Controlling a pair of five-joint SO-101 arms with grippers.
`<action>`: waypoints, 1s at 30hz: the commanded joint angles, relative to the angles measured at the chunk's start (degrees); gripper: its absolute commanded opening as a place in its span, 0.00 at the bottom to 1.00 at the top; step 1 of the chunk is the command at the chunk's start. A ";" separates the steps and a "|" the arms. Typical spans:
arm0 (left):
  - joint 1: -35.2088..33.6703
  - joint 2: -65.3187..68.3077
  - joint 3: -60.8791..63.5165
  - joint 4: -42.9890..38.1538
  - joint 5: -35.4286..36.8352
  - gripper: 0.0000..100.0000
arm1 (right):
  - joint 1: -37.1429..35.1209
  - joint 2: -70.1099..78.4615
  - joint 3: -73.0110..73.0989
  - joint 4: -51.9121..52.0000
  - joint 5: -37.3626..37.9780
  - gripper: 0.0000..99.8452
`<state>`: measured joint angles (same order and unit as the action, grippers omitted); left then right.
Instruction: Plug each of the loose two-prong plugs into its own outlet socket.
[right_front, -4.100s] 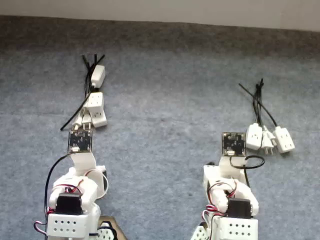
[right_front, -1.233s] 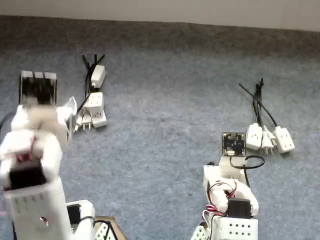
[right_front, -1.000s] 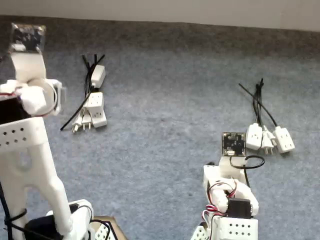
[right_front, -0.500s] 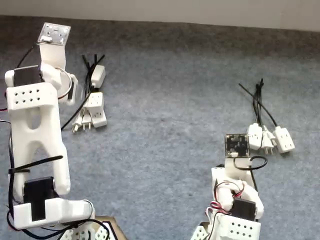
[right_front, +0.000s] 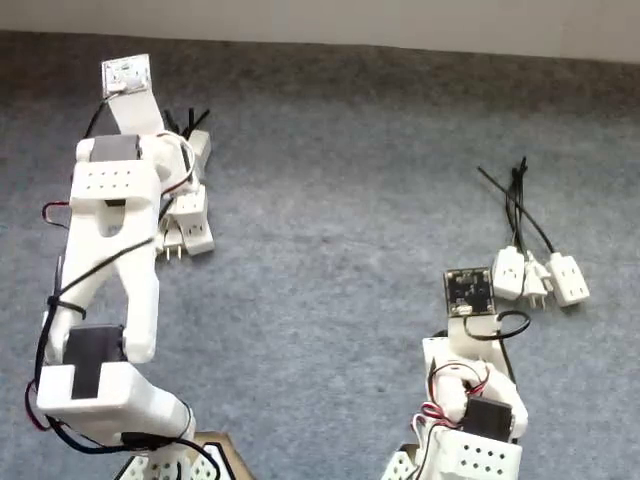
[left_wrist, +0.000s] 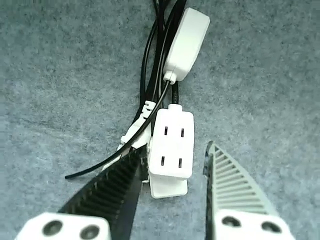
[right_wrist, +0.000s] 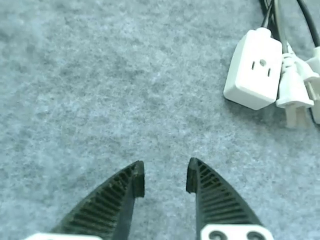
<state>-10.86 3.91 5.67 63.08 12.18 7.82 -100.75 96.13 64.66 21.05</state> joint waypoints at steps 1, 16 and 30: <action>0.48 0.31 -0.13 -2.81 1.58 0.20 | 0.75 0.31 7.43 0.04 1.41 0.15; 3.47 7.25 2.95 -10.20 5.36 0.19 | 0.84 0.31 7.43 0.04 1.49 0.15; 0.92 5.23 1.19 -5.63 5.63 0.19 | 0.92 0.31 7.43 0.04 1.49 0.15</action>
<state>-9.01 12.35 8.75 54.46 17.27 8.09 -100.75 96.13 64.66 21.05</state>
